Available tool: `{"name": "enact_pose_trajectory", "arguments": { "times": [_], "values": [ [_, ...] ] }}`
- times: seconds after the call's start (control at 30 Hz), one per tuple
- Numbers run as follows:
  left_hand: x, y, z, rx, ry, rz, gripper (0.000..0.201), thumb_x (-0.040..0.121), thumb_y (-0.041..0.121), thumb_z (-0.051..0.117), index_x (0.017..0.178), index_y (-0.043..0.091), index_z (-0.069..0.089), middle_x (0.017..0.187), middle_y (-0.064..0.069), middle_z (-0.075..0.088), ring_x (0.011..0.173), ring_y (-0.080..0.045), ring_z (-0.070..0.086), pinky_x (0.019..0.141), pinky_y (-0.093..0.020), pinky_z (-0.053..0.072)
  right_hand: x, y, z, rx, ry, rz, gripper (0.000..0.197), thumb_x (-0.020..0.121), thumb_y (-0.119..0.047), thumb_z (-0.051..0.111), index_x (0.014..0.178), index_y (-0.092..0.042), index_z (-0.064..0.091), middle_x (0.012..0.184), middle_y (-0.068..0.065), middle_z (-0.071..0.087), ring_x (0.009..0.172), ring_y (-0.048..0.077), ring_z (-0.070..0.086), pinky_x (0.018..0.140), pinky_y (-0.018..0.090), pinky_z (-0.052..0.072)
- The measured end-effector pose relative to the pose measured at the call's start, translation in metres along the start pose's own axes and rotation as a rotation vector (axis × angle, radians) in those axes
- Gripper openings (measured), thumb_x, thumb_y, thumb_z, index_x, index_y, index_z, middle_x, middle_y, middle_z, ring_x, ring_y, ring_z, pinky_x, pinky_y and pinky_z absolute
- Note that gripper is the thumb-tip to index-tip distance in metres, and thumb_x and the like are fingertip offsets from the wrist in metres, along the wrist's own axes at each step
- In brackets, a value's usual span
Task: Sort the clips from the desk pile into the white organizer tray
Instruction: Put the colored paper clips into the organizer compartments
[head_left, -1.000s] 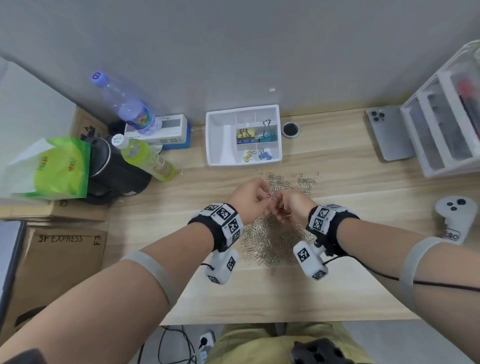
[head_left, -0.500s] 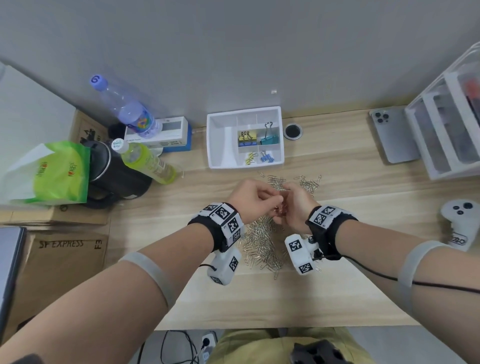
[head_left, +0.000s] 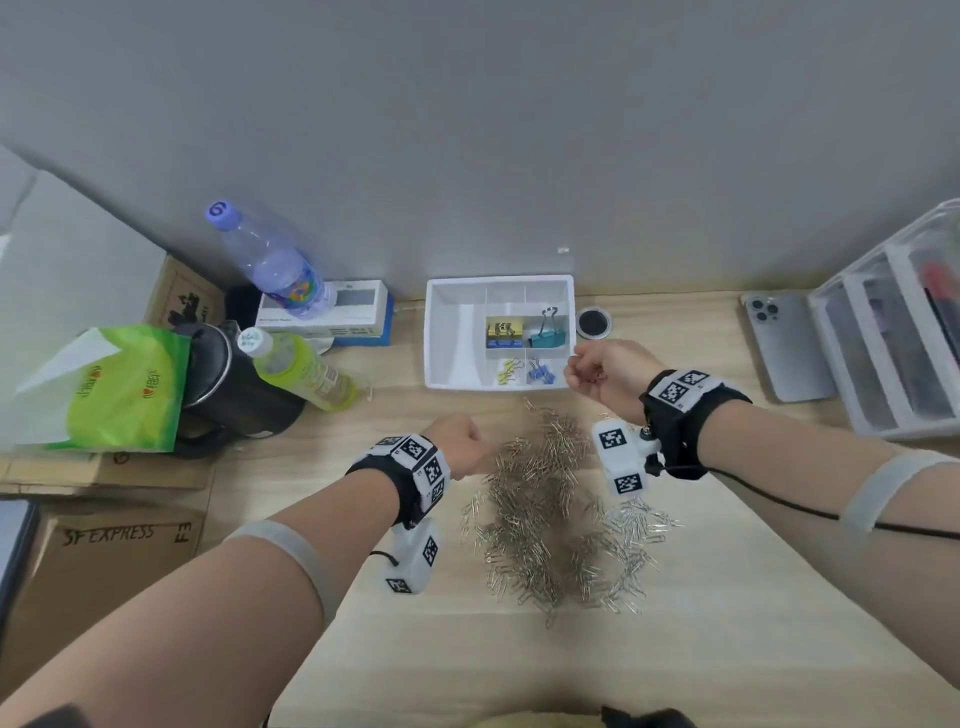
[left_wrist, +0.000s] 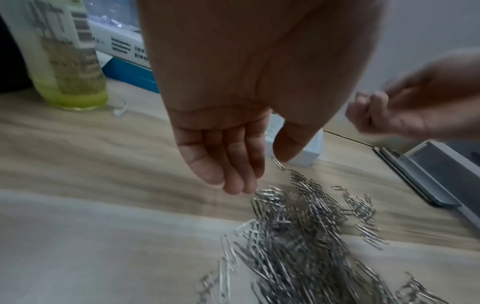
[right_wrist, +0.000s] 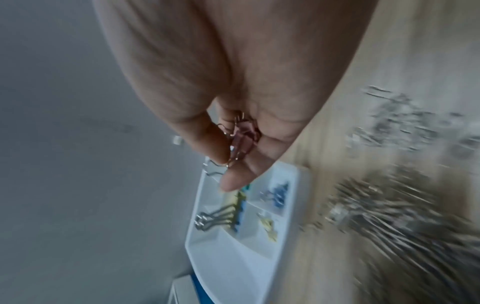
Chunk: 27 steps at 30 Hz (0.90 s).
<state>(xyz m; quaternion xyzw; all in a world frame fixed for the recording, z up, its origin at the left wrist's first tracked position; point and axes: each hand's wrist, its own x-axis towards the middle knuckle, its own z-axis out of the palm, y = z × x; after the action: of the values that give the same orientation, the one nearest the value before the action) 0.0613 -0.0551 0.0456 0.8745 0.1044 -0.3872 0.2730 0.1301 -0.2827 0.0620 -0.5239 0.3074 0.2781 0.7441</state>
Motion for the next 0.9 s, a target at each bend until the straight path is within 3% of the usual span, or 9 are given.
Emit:
{"name": "enact_pose_trajectory", "arguments": {
  "times": [0.13,0.23,0.37,0.43,0.57,0.63,0.73,0.8,0.9],
  "values": [
    [0.011,0.003,-0.015,0.093,-0.049,0.010,0.024,0.090,0.018,0.047,0.088,0.003,0.066,0.094,-0.018,0.074,0.068,-0.024,0.061,0.068,-0.033,0.055,0.024,-0.052,0.017,-0.057,0.035,-0.090,0.019,0.091,0.013,0.053,0.108,0.004,0.055,0.093,0.020,0.060,0.078,0.023,0.065,0.070,0.028,0.058],
    [0.021,0.004,-0.019,0.114,-0.114,0.011,0.030,0.085,0.024,0.047,0.094,0.004,0.067,0.090,-0.015,0.074,0.064,-0.023,0.059,0.060,-0.028,0.049,0.038,-0.076,0.039,-0.053,0.015,-0.100,0.012,0.090,0.014,0.052,0.097,0.003,0.055,0.089,0.017,0.053,0.086,0.024,0.059,0.073,0.031,0.061],
    [0.036,-0.001,-0.021,0.186,-0.231,0.009,0.021,0.086,0.029,0.048,0.093,0.014,0.062,0.072,-0.003,0.066,0.060,-0.017,0.058,0.055,-0.025,0.047,0.062,-0.083,0.069,-0.040,-0.042,-0.021,0.021,0.089,0.015,0.047,0.105,0.005,0.056,0.105,0.019,0.051,0.103,0.026,0.056,0.084,0.032,0.059],
    [0.041,-0.003,-0.023,0.192,-0.250,0.006,0.025,0.090,0.027,0.049,0.105,0.013,0.063,0.069,0.001,0.059,0.059,-0.015,0.054,0.051,-0.022,0.042,0.074,-0.078,0.079,-0.037,-0.032,0.030,0.021,0.087,0.013,0.048,0.104,0.005,0.058,0.113,0.021,0.051,0.107,0.028,0.057,0.085,0.033,0.058],
    [0.054,-0.013,-0.021,0.175,-0.297,-0.040,0.025,0.087,0.025,0.052,0.091,0.008,0.069,0.067,-0.002,0.058,0.056,-0.018,0.050,0.048,-0.021,0.039,0.091,-0.066,0.095,-0.092,0.022,0.083,0.017,0.085,0.006,0.048,0.099,-0.001,0.053,0.085,0.012,0.049,0.080,0.019,0.052,0.086,0.033,0.056],
    [0.059,-0.020,-0.018,0.148,-0.305,-0.054,0.031,0.082,0.027,0.054,0.089,0.004,0.074,0.066,-0.002,0.062,0.056,-0.020,0.052,0.050,-0.021,0.040,0.096,-0.062,0.103,-0.131,0.043,0.106,0.007,0.085,0.000,0.050,0.089,-0.006,0.050,0.072,0.006,0.043,0.065,0.015,0.045,0.075,0.027,0.053],
    [0.062,-0.023,-0.019,0.129,-0.317,-0.052,0.024,0.085,0.027,0.056,0.086,0.013,0.075,0.068,0.001,0.068,0.057,-0.015,0.057,0.050,-0.019,0.039,0.100,-0.058,0.111,-0.193,0.028,0.119,0.017,0.088,-0.007,0.049,0.073,-0.011,0.044,0.069,0.001,0.039,0.057,0.011,0.038,0.058,0.021,0.039],
    [0.064,-0.022,-0.021,0.121,-0.324,-0.036,0.018,0.086,0.025,0.055,0.081,0.020,0.072,0.068,0.002,0.068,0.058,-0.014,0.058,0.049,-0.018,0.039,0.103,-0.057,0.113,-0.205,0.032,0.117,0.015,0.088,-0.009,0.051,0.073,-0.011,0.047,0.071,0.001,0.038,0.058,0.012,0.037,0.059,0.022,0.039],
    [0.066,-0.019,-0.022,0.111,-0.323,-0.024,0.017,0.085,0.025,0.056,0.072,0.024,0.067,0.063,0.004,0.066,0.054,-0.011,0.057,0.048,-0.017,0.038,0.103,-0.054,0.112,-0.207,0.034,0.114,0.004,0.084,-0.009,0.055,0.088,-0.010,0.055,0.076,0.003,0.034,0.066,0.016,0.034,0.073,0.024,0.045]
  ]
}}
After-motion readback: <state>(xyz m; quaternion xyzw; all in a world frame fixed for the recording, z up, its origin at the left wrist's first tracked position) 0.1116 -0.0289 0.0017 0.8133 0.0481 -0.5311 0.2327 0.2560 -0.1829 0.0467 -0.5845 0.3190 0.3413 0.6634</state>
